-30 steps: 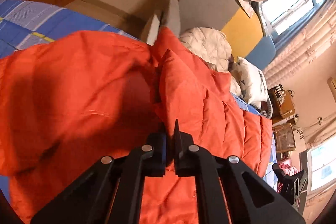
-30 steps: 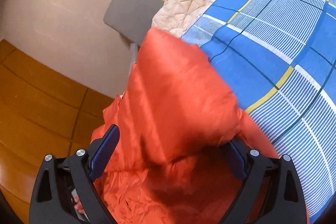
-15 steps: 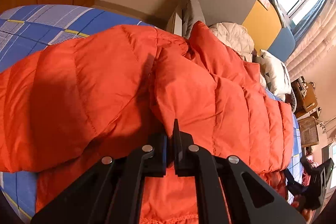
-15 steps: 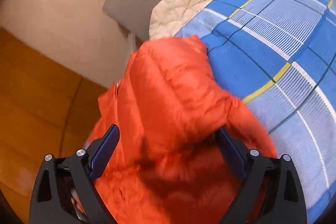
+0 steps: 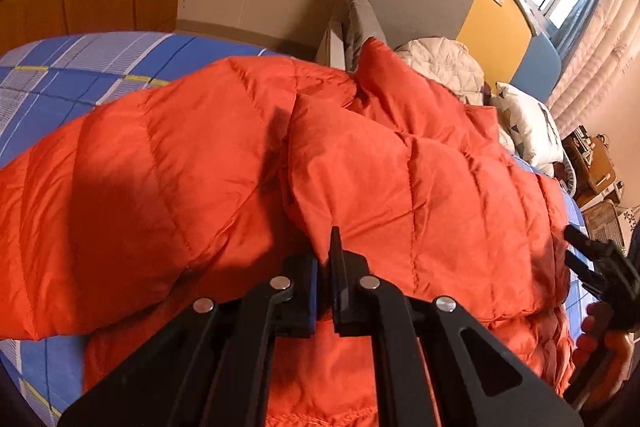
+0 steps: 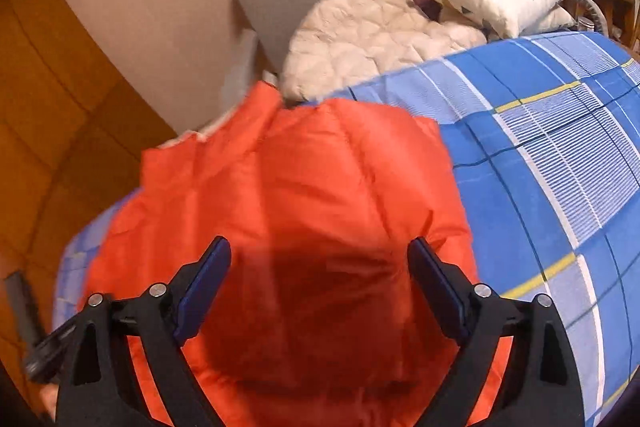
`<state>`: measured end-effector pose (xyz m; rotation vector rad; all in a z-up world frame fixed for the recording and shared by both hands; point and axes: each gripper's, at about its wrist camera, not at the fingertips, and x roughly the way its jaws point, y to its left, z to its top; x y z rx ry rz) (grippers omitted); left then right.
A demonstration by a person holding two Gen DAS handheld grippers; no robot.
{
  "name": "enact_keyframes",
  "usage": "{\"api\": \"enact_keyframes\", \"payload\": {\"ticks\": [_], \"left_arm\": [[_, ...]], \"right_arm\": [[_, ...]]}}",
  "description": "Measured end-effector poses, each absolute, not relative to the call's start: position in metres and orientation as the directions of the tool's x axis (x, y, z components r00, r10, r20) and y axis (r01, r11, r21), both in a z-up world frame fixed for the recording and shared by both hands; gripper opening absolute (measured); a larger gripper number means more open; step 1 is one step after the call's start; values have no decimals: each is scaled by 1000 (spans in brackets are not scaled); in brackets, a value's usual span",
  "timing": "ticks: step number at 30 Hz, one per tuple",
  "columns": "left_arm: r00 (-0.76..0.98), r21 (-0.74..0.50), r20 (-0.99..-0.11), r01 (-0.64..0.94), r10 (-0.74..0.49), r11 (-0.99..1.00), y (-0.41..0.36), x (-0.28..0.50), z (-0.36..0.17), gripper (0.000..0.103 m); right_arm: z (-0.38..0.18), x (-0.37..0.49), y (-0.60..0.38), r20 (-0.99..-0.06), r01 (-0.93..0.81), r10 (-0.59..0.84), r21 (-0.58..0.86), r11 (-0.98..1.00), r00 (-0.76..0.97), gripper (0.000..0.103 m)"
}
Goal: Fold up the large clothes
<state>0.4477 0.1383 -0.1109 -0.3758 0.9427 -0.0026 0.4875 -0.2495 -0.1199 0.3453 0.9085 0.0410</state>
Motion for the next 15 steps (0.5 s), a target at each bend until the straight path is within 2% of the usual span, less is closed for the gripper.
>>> {"api": "enact_keyframes", "payload": {"ticks": [6,12,13,14,15], "left_arm": [[579,-283,-804,-170,-136,944,137,453,-125,7],[581,-250,-809,-202,-90,947,133,451,-124,17],[584,-232,-808,-204,-72,951,131,448,-121,25],[596,-208,-802,-207,-45,956,130,442,-117,43],[605,-206,-795,-208,-40,956,130,437,-114,49]], "right_arm": [[-148,497,-235,-803,117,89,194,974,590,89],[-151,502,-225,-823,122,13,100,988,568,90],[-149,501,-225,-824,121,11,96,988,566,90],[-146,499,-224,-823,118,10,93,989,567,90],[-142,494,-224,-819,114,13,96,989,573,90]]}}
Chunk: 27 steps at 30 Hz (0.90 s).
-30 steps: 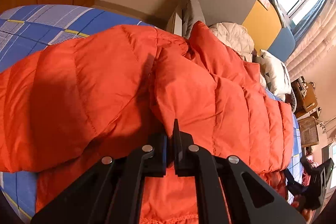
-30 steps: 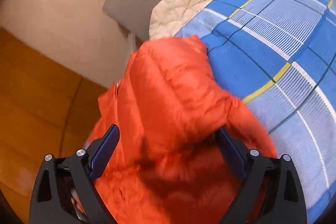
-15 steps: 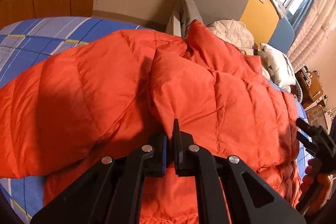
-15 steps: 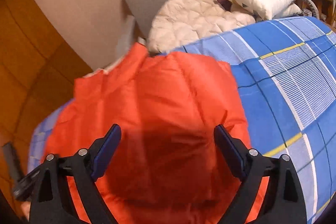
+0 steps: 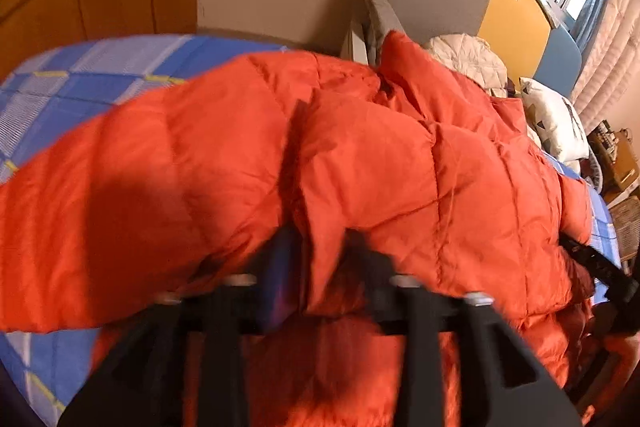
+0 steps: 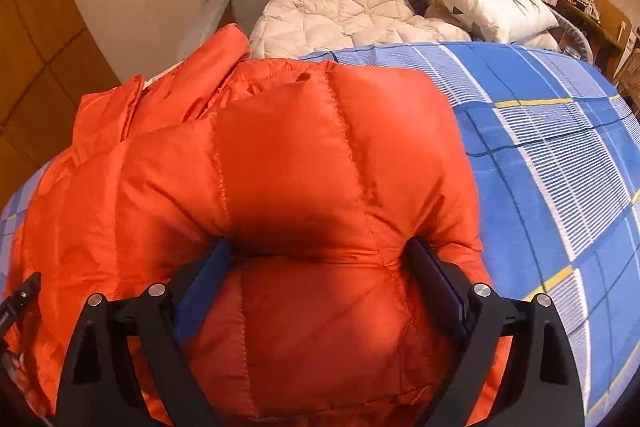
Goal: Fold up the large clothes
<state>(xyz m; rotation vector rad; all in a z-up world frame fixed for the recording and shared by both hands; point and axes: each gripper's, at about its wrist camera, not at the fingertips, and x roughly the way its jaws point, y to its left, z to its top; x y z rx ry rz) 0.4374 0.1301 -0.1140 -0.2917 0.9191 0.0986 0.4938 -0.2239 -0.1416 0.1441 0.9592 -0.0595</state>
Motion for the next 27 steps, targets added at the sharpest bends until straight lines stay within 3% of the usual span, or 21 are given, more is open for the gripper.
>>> {"api": "enact_keyframes", "payload": {"ticks": [6,8,14,27], "left_arm": [[620,-253,-784,-282,-25,925,149,399,-104,56],[631,-286,-775,-324,-19,902,159,380,-103,64],[669,-417,-743,-456,-7,787,210,309,-104,66],[592,-485,-782,-775,197,404,379,177,-147,64]], "right_arm": [[-119,454,-209,-784,72,79,156,985,615,92],[-114,435,-200,-776,43,120,186,982,619,92],[-110,387,-171,-768,-19,206,244,970,606,92],[-106,328,-131,-764,-89,269,269,959,586,92]]}}
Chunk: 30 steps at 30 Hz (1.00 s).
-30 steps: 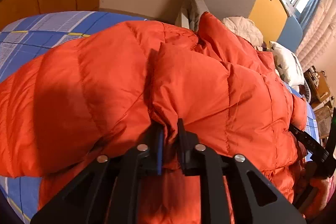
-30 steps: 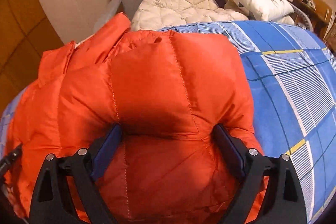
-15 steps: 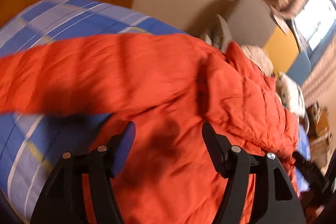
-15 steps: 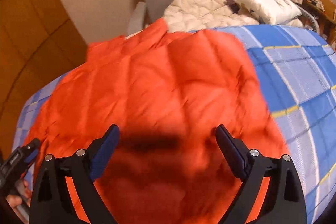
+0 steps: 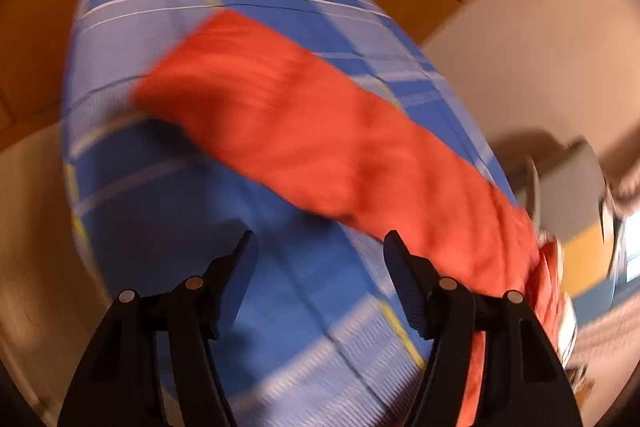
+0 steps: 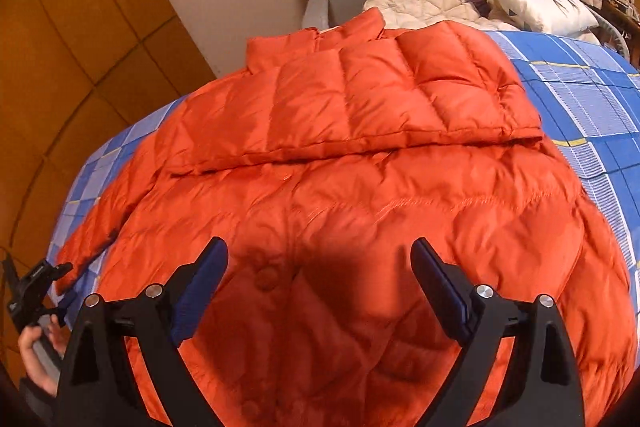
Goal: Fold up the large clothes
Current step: 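Grasp the other sleeve with the left tool and lift it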
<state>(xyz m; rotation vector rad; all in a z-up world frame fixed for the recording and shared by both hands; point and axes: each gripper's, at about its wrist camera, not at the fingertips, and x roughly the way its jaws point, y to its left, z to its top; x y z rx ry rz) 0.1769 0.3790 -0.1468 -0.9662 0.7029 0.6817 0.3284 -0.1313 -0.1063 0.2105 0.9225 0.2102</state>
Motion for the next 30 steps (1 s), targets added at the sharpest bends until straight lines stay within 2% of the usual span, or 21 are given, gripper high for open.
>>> {"api": "enact_keyframes", "payload": {"ticks": [7,9,12,14,15,17,19,25,30], "left_arm": [[593,-526,-766,-800,247,290,423,159,-154,63],[586,-518,-769,-805,255,288,431,163,-155,58],[572,-506,-777,-816,263,279,444,169,-157,48],[559,-489,-785,-824,265,288,453,175,-158,32],[554,-482,-789,-826,267,293,454,174,-157,30],[556,-469,-784,-822,277,322,454,176,-153,13],[567,-449,-767,-809,300,380,450,181,-141,9],[686,-454,-662,-688,302,566,415,206,-92,8],[779,-390,-585,-514,225,764,345,246,-53,8]], "right_arm": [[-106,319,-122,-773,-95,266,260,961,576,92],[-106,318,-120,-775,-96,262,254,963,575,92],[-108,316,-121,-778,-95,265,258,962,570,92],[-109,314,-121,-780,-95,260,252,963,570,92],[-109,314,-121,-781,-93,258,251,964,569,92],[-110,313,-123,-781,-90,258,253,963,569,92],[-110,312,-124,-780,-87,256,253,964,571,92],[-109,311,-128,-770,-88,274,274,958,576,92],[-110,310,-131,-767,-88,284,287,954,576,92]]}}
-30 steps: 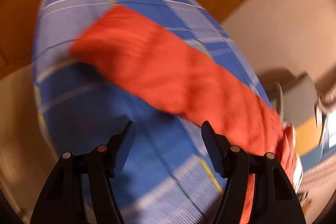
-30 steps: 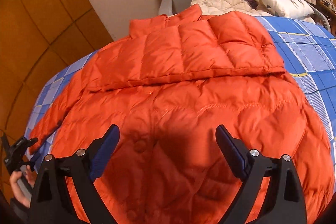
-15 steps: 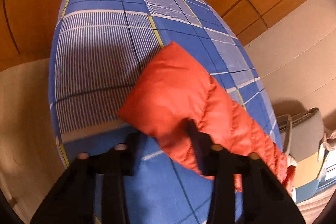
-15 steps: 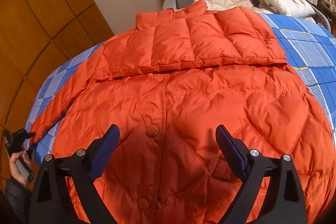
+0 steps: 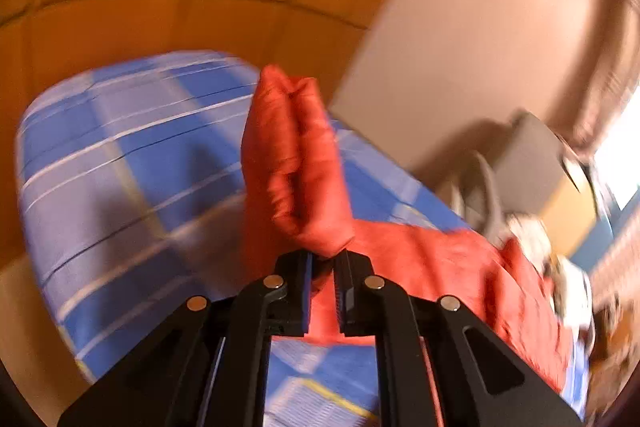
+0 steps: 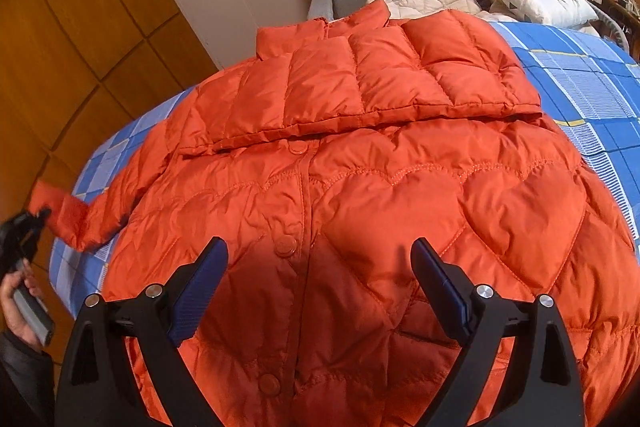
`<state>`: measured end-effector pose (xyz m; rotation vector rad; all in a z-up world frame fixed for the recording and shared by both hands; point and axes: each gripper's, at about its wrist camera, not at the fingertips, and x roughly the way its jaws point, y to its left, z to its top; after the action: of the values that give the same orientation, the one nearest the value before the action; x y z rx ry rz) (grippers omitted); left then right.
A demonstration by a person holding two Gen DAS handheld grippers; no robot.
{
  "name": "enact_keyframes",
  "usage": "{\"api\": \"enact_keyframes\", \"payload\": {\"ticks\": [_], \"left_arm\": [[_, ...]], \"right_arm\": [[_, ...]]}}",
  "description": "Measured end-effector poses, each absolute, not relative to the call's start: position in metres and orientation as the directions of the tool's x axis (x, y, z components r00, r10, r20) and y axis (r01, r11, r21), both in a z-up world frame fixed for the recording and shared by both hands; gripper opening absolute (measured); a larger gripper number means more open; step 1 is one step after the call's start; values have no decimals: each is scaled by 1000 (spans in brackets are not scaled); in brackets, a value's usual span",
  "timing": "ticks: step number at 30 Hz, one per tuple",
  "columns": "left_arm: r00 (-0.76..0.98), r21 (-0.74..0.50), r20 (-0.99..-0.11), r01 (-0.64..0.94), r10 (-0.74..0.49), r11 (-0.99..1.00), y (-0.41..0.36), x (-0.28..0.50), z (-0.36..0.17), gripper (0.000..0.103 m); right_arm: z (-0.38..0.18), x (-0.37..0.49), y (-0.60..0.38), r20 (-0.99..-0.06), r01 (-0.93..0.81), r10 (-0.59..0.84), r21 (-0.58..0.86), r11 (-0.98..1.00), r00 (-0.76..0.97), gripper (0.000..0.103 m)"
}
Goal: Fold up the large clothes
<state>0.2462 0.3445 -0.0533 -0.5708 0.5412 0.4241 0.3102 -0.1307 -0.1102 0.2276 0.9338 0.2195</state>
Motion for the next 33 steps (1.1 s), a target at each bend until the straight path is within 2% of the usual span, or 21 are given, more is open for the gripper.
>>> {"api": "enact_keyframes", "payload": {"ticks": [11,18,22,24,26,28,33], "left_arm": [[790,-220,-611,-231,51,948,205,311,-58,8],[729,-124,-685,-108,-6,986,152,328,-89,9],[709,-121,-705,-83,-27,989,140,330,-99,20],[710,-148,-702,-73,-53,986,139,328,-99,29],[714,-171,-697,-71,-70,983,141,325,-100,47],[725,-189,-684,-78,-74,979,144,320,-99,51],[732,-204,-676,-82,-80,976,155,316,-96,52]], "right_arm": [[-109,311,-155,-756,-56,287,316,947,589,92],[-110,319,-160,-750,-59,324,357,932,576,92],[-106,330,-152,-733,-95,393,414,905,555,92],[-104,340,-145,-715,-117,449,464,878,536,92],[-103,350,-135,-701,-137,497,505,852,511,89],[-105,361,-122,-691,-155,541,540,827,480,87],[-115,392,-71,-693,-210,613,580,787,380,77]]}}
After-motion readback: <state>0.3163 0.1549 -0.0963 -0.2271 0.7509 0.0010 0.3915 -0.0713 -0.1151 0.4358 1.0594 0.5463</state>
